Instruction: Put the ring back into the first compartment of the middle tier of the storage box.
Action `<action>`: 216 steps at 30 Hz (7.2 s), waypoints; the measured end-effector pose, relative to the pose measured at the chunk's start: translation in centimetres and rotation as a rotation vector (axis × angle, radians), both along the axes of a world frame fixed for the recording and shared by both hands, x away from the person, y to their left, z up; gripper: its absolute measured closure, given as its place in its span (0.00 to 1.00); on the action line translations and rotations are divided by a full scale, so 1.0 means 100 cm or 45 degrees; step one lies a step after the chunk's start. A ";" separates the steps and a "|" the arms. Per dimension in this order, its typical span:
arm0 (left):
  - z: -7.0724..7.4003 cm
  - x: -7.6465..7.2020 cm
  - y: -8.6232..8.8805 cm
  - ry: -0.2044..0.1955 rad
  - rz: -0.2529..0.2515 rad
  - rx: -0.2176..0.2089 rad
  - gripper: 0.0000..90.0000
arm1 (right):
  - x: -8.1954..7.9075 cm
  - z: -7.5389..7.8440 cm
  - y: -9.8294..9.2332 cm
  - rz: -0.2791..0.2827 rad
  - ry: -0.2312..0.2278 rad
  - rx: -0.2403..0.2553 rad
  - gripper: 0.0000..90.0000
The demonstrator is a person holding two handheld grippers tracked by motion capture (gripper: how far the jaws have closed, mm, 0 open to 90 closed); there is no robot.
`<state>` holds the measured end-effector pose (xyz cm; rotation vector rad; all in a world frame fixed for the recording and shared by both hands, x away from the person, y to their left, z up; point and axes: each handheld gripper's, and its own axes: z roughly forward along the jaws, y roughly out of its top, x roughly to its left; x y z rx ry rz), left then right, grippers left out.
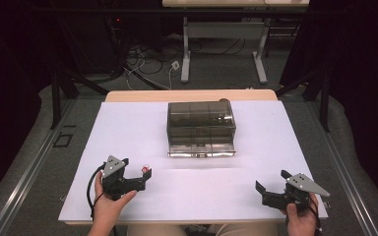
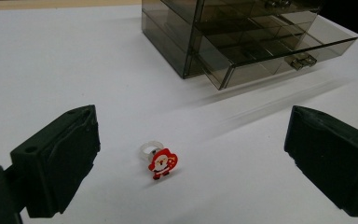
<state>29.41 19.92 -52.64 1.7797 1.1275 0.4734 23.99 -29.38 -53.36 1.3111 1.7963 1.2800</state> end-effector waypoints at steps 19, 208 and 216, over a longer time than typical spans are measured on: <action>0.008 0.022 -0.003 0.060 0.011 0.129 0.17 | 0.001 -0.001 -0.001 -0.006 0.013 0.007 0.00; 0.019 0.022 0.022 0.484 0.236 -0.124 0.77 | 0.007 -0.008 -0.006 0.016 0.076 0.032 0.01; 0.025 0.019 0.017 0.468 0.206 -0.111 0.77 | 0.007 -0.008 -0.005 0.016 0.084 0.033 0.01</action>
